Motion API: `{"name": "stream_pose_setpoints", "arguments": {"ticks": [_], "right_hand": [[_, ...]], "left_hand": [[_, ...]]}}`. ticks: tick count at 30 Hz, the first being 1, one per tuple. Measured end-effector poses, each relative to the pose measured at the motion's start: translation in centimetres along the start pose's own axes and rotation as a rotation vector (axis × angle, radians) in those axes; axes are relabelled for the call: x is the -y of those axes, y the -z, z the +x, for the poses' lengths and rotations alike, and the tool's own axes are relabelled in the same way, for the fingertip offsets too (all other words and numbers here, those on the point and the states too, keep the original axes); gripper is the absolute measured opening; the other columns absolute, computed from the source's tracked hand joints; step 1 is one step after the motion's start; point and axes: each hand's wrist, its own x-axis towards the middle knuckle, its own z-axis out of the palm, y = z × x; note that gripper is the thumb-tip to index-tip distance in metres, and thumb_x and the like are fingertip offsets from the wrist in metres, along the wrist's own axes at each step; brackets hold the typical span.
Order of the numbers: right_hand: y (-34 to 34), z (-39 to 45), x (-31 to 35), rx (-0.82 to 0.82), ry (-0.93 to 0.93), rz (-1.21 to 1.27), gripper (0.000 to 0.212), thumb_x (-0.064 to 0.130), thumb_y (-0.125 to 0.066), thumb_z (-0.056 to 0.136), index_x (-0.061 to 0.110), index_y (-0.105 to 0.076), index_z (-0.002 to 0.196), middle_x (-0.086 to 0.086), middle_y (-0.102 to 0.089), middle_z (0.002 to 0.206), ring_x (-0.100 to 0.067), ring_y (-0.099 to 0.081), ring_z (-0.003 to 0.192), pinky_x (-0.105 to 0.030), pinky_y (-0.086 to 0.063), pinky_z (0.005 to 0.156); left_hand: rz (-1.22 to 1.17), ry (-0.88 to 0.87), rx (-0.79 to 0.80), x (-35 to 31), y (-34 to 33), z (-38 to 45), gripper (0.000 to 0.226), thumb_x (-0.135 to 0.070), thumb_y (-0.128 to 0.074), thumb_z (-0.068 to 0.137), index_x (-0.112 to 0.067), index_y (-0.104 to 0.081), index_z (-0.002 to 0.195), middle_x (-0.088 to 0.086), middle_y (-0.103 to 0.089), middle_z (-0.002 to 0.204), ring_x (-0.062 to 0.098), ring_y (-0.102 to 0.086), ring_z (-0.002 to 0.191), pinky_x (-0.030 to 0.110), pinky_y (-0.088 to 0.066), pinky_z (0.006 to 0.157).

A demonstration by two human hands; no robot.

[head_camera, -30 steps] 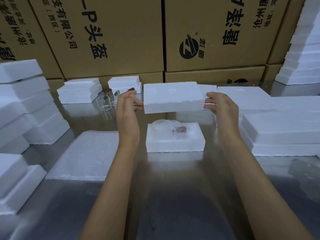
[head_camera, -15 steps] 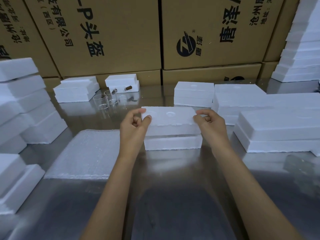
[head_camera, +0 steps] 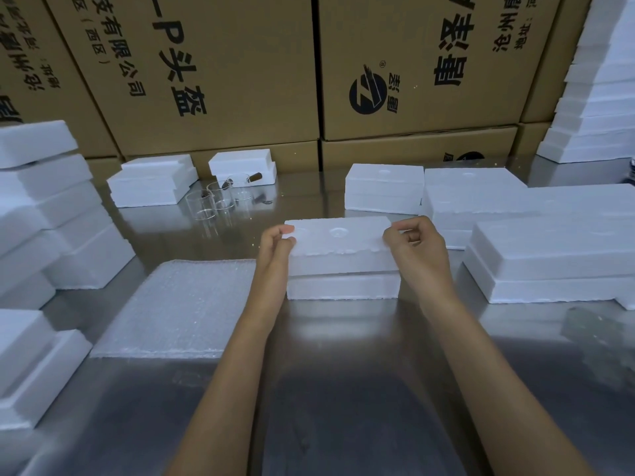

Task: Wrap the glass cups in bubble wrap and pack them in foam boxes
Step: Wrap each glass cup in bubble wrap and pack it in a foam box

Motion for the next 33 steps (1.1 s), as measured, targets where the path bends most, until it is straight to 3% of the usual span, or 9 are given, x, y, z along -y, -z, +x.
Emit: {"name": "stream_pose_setpoints", "arguments": {"ticks": [3,7,12,16,20,26,33], "right_hand": [[-0.1,-0.2,-0.1,-0.02,0.02,-0.007,0.012,0.028,-0.064,0.086,0.024,-0.057,0.095,0.008,-0.056,0.089,0.008,-0.053,0.069,-0.017,-0.038,0.061],[-0.1,-0.2,-0.4,-0.025,-0.019,-0.041,0.015,0.03,-0.062,0.087,0.019,-0.055,0.096,0.009,-0.06,0.095,0.001,-0.054,0.08,-0.019,-0.037,0.063],[-0.2,0.0,-0.5,-0.01,-0.045,0.011,0.015,0.029,-0.062,0.088,0.021,-0.056,0.098,0.014,-0.059,0.094,0.002,-0.054,0.082,-0.017,-0.036,0.064],[-0.3,0.1,-0.8,-0.005,-0.034,0.008,0.013,0.029,-0.061,0.09,0.023,-0.054,0.099,0.018,-0.056,0.092,0.001,-0.053,0.081,-0.016,-0.036,0.063],[-0.4,0.2,-1.2,-0.001,-0.032,0.014,0.014,0.028,-0.06,0.092,0.024,-0.055,0.104,0.019,-0.055,0.093,0.003,-0.053,0.083,-0.014,-0.037,0.063],[-0.4,0.3,-1.6,0.015,-0.026,0.028,0.014,0.029,-0.06,0.093,0.026,-0.056,0.106,0.019,-0.056,0.098,0.003,-0.054,0.087,-0.013,-0.037,0.066],[-0.6,0.2,-2.0,0.012,0.006,0.043,0.014,0.026,-0.059,0.093,0.029,-0.057,0.107,0.019,-0.058,0.104,0.0,-0.056,0.097,-0.014,-0.04,0.068]], "left_hand": [[-0.037,0.013,0.038,0.4,0.3,0.1,0.02,-0.037,-0.049,0.095,-0.046,-0.061,0.109,-0.008,-0.052,0.141,0.017,-0.047,0.132,0.045,-0.036,0.115],[-0.02,0.0,0.053,0.6,0.1,0.1,0.023,-0.032,-0.048,0.1,-0.049,-0.06,0.11,-0.017,-0.051,0.138,0.01,-0.046,0.13,0.032,-0.04,0.104],[0.002,0.022,0.046,0.7,0.3,0.2,0.025,-0.033,-0.046,0.102,-0.054,-0.06,0.102,-0.013,-0.051,0.138,0.013,-0.048,0.126,0.044,-0.038,0.113],[0.009,0.011,0.05,0.7,0.2,0.2,0.021,-0.036,-0.046,0.101,-0.052,-0.059,0.107,-0.012,-0.05,0.14,0.015,-0.047,0.129,0.046,-0.037,0.114],[0.006,-0.014,0.074,0.8,0.4,0.0,0.021,-0.04,-0.047,0.098,-0.051,-0.058,0.113,-0.016,-0.048,0.143,0.01,-0.045,0.132,0.037,-0.037,0.111],[0.003,-0.007,0.089,0.8,0.5,0.0,0.021,-0.037,-0.048,0.102,-0.049,-0.058,0.116,-0.022,-0.046,0.142,-0.01,-0.038,0.126,0.018,-0.033,0.092],[0.031,-0.008,0.073,1.0,0.4,0.0,0.019,-0.042,-0.045,0.104,-0.053,-0.055,0.116,-0.028,-0.047,0.135,-0.018,-0.037,0.118,0.014,-0.033,0.086]]}}
